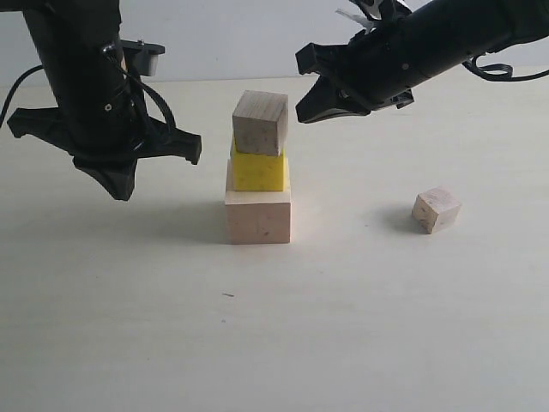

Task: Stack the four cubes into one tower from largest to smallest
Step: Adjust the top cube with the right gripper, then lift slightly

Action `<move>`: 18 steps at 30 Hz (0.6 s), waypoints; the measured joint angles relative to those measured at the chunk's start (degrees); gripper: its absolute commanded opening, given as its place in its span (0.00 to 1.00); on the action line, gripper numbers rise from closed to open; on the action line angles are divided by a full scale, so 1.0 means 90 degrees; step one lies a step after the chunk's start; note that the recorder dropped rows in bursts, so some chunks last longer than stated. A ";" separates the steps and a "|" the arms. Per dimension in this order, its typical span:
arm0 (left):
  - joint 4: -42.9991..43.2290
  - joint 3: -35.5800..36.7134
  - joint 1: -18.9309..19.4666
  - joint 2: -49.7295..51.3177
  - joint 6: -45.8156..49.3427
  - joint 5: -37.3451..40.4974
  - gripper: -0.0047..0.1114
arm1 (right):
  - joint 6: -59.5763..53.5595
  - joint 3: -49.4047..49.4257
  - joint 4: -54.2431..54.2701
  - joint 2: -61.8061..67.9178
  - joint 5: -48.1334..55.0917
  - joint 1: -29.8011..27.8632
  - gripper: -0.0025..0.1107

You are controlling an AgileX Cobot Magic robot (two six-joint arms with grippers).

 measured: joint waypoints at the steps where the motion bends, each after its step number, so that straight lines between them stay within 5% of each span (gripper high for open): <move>1: 0.0000 0.0000 0.0000 0.0000 0.0014 0.0000 0.04 | -0.0034 0.0000 0.0097 0.0000 0.0000 0.0000 0.02; 18: 0.0000 0.0000 0.0000 0.0000 0.0067 0.0000 0.04 | -0.0411 0.0000 0.0652 0.0138 0.0023 0.0000 0.02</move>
